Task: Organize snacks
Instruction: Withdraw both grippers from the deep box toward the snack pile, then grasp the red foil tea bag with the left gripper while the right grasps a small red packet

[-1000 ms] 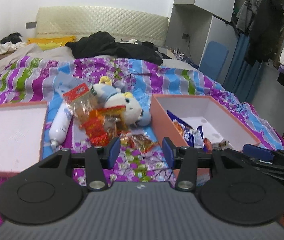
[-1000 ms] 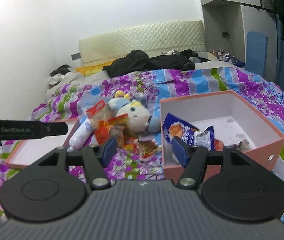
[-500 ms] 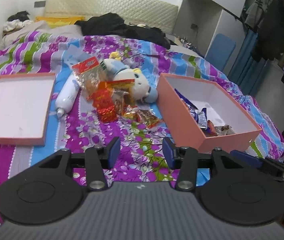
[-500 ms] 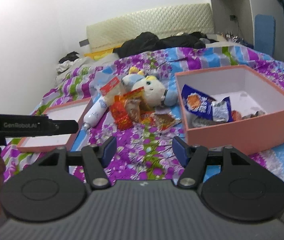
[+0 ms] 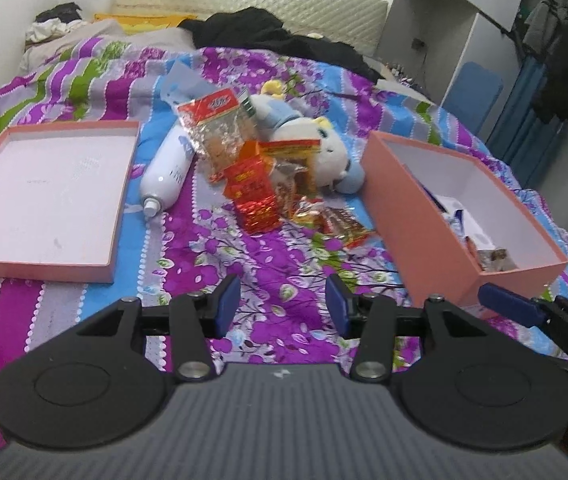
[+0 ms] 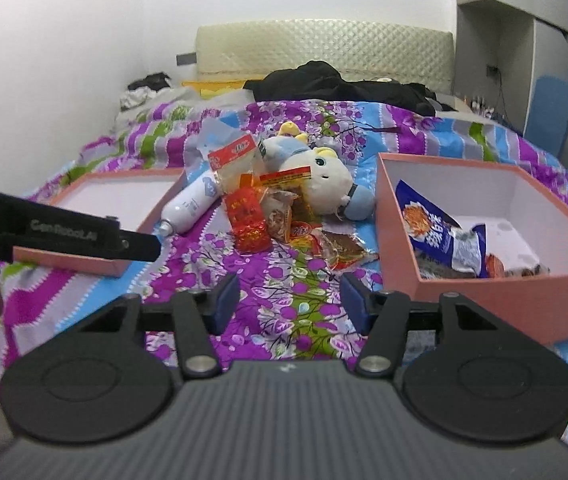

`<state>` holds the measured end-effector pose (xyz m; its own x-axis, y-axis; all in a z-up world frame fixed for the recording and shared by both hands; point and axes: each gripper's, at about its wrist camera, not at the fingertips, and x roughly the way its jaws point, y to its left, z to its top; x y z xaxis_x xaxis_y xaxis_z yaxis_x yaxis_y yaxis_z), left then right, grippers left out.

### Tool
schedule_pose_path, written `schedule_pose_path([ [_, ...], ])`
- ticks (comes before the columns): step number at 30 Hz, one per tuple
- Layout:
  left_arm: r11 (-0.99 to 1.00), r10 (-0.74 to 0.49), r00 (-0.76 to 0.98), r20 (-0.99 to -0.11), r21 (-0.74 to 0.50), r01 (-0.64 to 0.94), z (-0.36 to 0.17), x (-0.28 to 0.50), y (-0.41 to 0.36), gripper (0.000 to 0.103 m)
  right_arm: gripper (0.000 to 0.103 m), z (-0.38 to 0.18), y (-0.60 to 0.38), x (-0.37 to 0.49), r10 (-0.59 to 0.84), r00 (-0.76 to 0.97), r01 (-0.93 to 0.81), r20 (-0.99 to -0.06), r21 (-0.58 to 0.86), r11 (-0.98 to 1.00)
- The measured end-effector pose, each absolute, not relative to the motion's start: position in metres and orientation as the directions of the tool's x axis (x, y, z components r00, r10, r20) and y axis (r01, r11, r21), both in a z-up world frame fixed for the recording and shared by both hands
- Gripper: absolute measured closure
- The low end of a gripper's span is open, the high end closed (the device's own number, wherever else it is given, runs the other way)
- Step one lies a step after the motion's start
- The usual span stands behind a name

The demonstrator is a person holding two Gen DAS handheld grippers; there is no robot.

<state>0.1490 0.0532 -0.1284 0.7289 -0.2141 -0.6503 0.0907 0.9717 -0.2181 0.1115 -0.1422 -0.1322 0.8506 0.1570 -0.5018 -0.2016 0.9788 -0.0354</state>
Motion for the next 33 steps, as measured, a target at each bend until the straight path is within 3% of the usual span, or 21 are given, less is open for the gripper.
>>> schedule_pose_path([
  [4,0.967,-0.22,0.717,-0.661,-0.244,0.072,-0.147,0.175,0.064,0.04,0.05,-0.148,-0.126,0.136,0.136,0.844,-0.214,-0.519,-0.093,0.973],
  [18,0.949,-0.246,0.696,-0.674,-0.315,0.03,-0.207,0.293,0.081,0.036,0.06,-0.219,-0.107,0.255,-0.063,0.827,-0.139,-0.559,-0.311,0.94],
  [25,0.935,-0.289,0.689,-0.665,-0.352,0.053,-0.229,0.343,0.068,0.03,0.06,-0.242,-0.113,0.298,-0.12,0.812,-0.128,-0.571,-0.375,0.918],
  [29,0.931,-0.297,0.686,-0.664,-0.362,0.052,-0.241,0.366,0.061,0.03,0.058,-0.243,-0.119,0.317,-0.053,0.815,-0.145,-0.577,-0.292,0.945],
  [33,0.928,-0.303,0.692,-0.655,-0.369,0.056,-0.249,0.38,0.058,0.03,0.048,-0.25,-0.115,0.334,-0.06,0.807,-0.142,-0.588,-0.291,0.946],
])
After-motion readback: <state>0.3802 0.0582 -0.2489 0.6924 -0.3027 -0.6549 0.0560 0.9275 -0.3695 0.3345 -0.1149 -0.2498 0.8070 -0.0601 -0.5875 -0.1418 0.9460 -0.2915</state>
